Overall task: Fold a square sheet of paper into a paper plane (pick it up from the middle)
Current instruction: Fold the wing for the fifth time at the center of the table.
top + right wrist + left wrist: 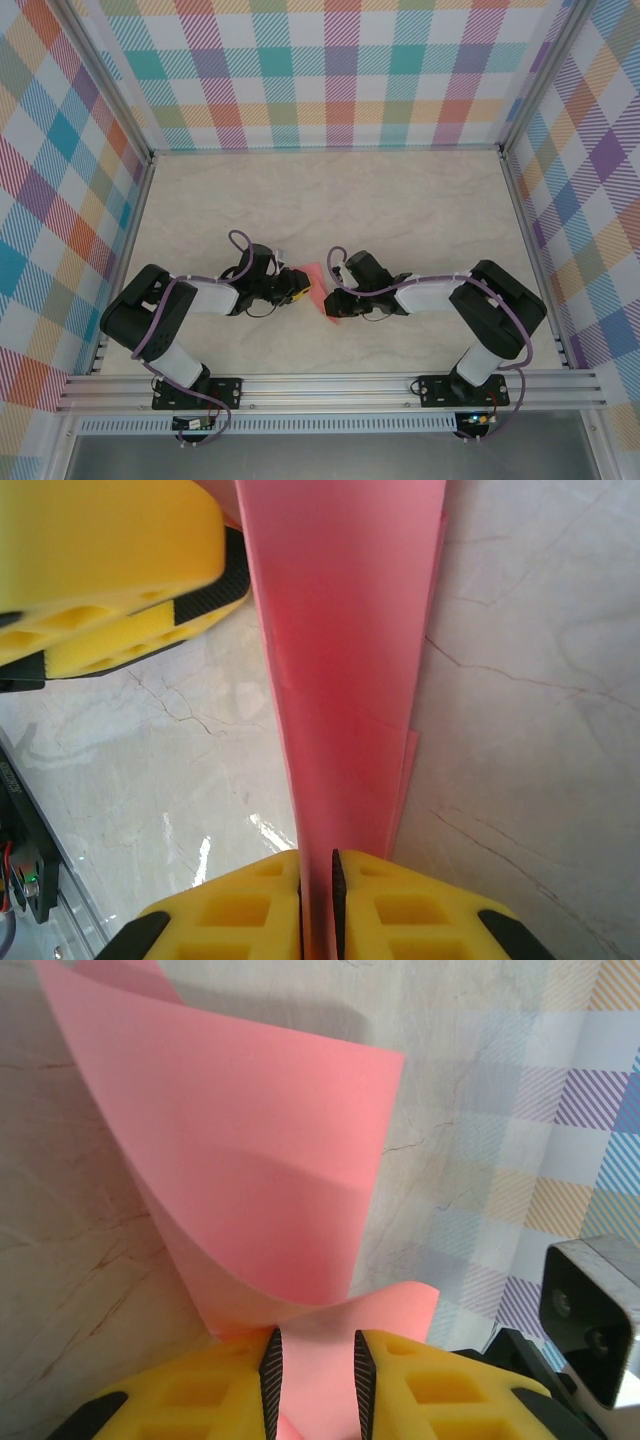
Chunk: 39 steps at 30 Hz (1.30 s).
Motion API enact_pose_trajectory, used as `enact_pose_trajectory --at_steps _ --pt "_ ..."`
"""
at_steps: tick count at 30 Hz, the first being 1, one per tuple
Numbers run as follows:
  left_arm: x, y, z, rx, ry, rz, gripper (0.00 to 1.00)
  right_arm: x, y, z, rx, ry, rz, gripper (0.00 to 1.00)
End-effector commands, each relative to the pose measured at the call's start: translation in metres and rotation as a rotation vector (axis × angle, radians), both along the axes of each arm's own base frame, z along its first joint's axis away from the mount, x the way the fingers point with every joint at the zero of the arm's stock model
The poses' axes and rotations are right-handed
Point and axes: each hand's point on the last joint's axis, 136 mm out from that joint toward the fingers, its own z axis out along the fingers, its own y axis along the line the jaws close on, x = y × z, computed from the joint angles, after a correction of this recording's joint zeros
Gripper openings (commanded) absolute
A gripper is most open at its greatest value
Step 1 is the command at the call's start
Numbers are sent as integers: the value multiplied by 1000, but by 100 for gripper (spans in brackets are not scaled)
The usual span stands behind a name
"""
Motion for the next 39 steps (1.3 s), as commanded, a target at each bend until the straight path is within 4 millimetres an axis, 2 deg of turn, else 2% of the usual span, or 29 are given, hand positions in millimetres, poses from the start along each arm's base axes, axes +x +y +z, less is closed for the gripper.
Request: enact_pose_trajectory --at_steps 1,8,14,17,21,29,35,39 --pt "3 -10 13 -19 -46 -36 28 -6 1 -5 13 33 2 16" --pt "-2 -10 23 -34 -61 -47 28 -6 0 -8 10 34 -1 11" --pt "-13 -16 25 -47 -56 -75 30 -2 1 -2 5 2 7 10" --pt "-14 -20 22 -41 -53 -86 30 -1 1 1 0 -11 18 13" --pt "-11 -22 21 -41 -53 -86 29 1 0 12 -1 -31 20 23" --pt "-7 -27 23 -48 -59 -94 29 -5 -9 24 -28 -36 26 29" --pt "-7 -27 24 -52 -62 -95 29 -10 -14 25 -50 -29 41 28" --pt "-7 -27 24 -52 -61 -95 28 -11 -14 23 -55 -23 49 21"
